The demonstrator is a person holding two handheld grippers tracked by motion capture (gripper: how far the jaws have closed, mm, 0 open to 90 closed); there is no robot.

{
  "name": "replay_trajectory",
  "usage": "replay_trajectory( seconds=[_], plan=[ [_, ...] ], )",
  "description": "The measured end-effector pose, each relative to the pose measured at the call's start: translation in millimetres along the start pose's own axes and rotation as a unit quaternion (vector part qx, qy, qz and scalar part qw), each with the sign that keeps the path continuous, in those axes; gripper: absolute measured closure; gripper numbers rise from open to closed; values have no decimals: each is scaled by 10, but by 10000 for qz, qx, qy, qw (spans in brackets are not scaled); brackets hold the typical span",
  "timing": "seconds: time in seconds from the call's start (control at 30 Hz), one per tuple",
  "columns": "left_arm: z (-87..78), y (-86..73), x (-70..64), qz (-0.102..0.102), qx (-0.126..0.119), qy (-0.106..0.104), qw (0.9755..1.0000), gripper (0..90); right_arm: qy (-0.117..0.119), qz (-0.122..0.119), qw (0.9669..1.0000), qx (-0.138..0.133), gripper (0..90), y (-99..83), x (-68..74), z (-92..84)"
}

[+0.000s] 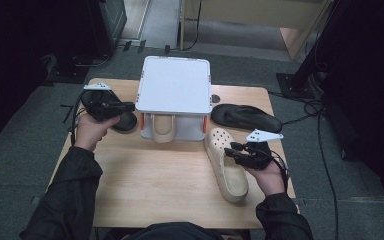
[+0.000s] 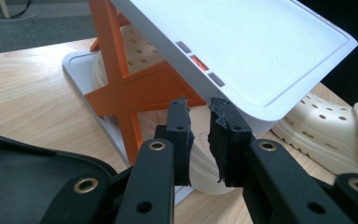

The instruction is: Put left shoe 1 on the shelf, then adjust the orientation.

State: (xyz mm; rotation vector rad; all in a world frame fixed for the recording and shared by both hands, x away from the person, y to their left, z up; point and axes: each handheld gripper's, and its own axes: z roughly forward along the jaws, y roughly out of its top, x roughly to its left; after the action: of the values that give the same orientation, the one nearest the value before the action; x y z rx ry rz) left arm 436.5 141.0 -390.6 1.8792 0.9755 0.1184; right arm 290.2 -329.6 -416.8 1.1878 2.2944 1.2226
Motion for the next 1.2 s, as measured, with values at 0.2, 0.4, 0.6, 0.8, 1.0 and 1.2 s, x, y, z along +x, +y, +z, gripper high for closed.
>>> replay_trajectory(
  seconds=[0.2, 0.4, 0.6, 0.8, 1.0, 1.2],
  plan=[
    [-4, 6, -23, -40, -7, 31, 10000, 780, -25, 42, 9999, 96, 541, -45, -57, -19],
    [-19, -11, 23, -65, -13, 59, 10000, 737, -25, -36, 9998, 193, 499, -123, -113, -1],
    [-4, -20, 46, -81, 43, 122, 9999, 665, -38, 22, 9999, 137, 499, -232, -158, -42],
    [-24, -26, 68, -166, 4, 103, 9998, 561, -291, 157, 9994, 68, 464, -280, -226, -140],
    [-43, -30, 82, -230, 11, 123, 9997, 500, -320, 196, 9988, 327, 444, -346, -272, -36],
    [-43, -45, 96, -197, 39, 135, 9997, 482, -308, 237, 9971, 650, 514, -373, -320, 183]
  ],
)
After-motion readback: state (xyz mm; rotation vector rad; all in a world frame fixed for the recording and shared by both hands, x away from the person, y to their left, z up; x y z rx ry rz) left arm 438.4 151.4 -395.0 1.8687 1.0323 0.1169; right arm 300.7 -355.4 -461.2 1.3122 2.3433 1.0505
